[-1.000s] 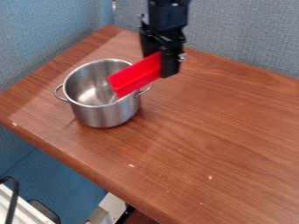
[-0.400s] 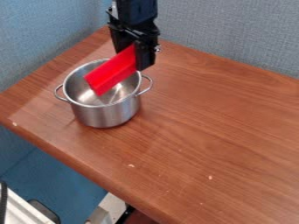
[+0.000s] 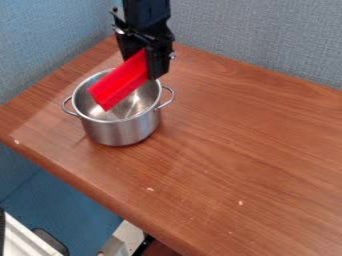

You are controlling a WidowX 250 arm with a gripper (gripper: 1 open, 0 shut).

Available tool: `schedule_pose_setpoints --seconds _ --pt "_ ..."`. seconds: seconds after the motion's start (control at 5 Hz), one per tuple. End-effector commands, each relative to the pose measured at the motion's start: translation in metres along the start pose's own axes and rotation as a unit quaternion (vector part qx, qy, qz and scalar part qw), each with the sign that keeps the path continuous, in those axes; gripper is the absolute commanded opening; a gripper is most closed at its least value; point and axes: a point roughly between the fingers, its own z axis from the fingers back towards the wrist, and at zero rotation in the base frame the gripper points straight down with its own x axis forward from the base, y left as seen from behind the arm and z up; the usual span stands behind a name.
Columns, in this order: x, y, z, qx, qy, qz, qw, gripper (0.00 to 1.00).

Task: Put the red object in the metal pot

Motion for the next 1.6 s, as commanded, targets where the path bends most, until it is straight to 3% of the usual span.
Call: schedule_pose_setpoints --seconds 0.0,0.4,0.8,1.4 --pt "0.000 0.001 0.017 0.025 -0.034 0.016 0.9990 0.00" --pt "-0.009 0.000 0.019 0.031 -0.035 0.050 0.9977 0.00" --pt "-0.010 0.019 0.008 0.036 -0.033 0.033 0.9983 0.00" --pt "-0.024 0.033 -0.012 0.045 -0.009 -0.018 0.9988 0.00"
